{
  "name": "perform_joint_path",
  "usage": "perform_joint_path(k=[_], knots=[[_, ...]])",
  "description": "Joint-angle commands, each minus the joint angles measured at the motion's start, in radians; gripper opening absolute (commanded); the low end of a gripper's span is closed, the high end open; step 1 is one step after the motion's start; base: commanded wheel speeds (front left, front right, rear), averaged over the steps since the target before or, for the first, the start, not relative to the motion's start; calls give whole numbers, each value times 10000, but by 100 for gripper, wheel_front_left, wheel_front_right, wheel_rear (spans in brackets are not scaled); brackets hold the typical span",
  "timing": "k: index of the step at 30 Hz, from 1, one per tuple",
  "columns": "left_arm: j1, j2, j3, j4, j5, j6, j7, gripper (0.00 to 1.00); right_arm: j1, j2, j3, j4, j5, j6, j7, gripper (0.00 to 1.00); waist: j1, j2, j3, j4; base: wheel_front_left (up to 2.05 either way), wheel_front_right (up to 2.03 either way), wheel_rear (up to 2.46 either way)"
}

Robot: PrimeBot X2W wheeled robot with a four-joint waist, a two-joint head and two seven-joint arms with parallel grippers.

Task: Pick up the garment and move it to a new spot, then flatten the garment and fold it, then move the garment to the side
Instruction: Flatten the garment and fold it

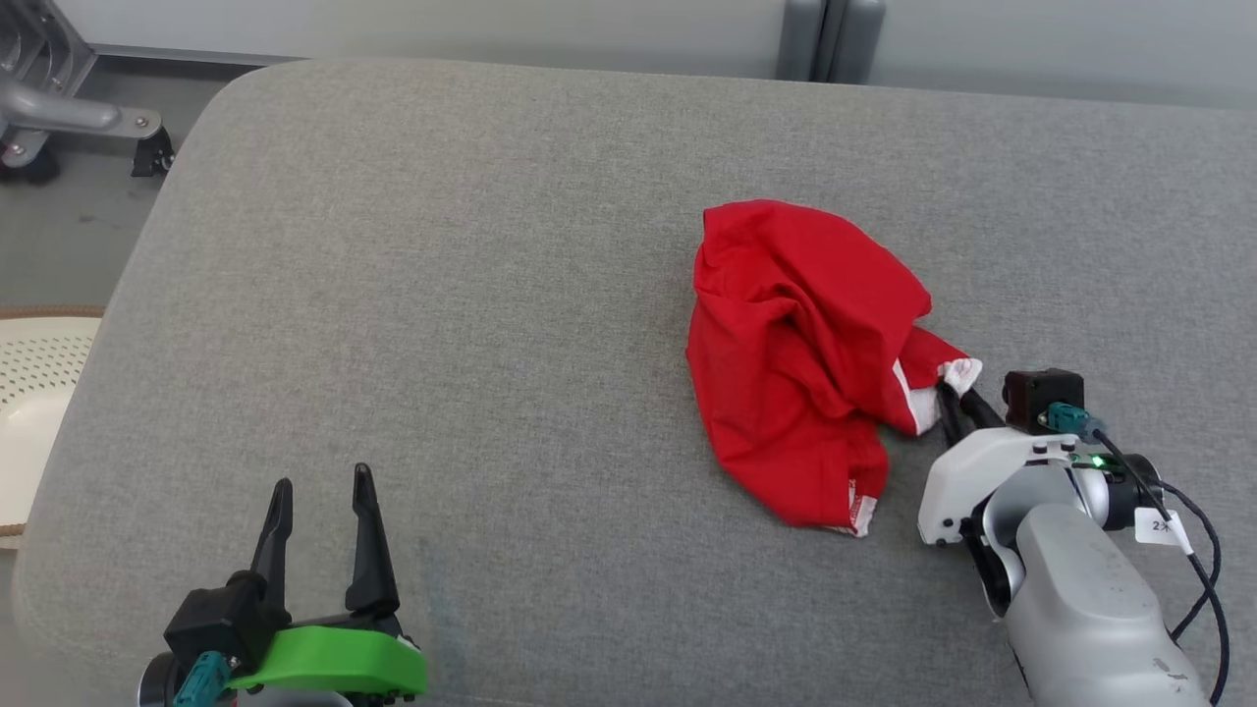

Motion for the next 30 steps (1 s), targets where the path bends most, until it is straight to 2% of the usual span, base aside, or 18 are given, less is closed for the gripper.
perform_joint_path(k=[1, 12, 13, 14, 15, 20, 24, 27, 30], knots=[[-85, -9, 25, -14, 24, 27, -1, 100, -101, -176, -124, 62, -2, -19, -121, 0, 0, 0, -34, -123, 0, 0, 0], [-67, -8, 0, -116, -8, 74, -1, 100, 401, -993, -1335, -233, -237, -19, -387, 0, 0, 0, -91, -784, 0, 0, 0], [-85, -8, -3, -111, -5, 62, -1, 100, 435, -1001, -1409, -220, -243, -19, -394, 14, 0, 0, -89, -816, 0, 0, 0], [-103, -7, -1, -98, -5, 59, -1, 100, 486, -1015, -1514, -241, -234, -19, -404, 50, 0, 0, -94, -851, 0, 0, 0], [-113, -7, -7, -93, -4, 63, -1, 100, 543, -1009, -1603, -273, -219, -19, -412, 100, 0, 0, -99, -874, 0, 0, 0], [-75, -8, -28, -57, 22, 58, -1, 100, 777, -1024, -2025, -766, 56, -19, -433, 100, 0, 0, -192, -915, 0, 0, 0], [43, -7, -23, -27, 47, 48, -1, 100, 943, -1037, -2174, -1970, 130, -17, -420, 100, 0, 0, -349, -804, 0, 0, 0], [148, -7, -45, -1, 60, 25, -1, 100, 851, -895, -1753, -2727, 165, -17, -171, 100, 0, 0, -450, -686, 0, 0, 0], [146, -7, -139, 27, 44, 2, -1, 100, 474, -939, -823, -3038, 439, -16, 801, 100, 0, 0, -478, -497, 0, 0, 0]])
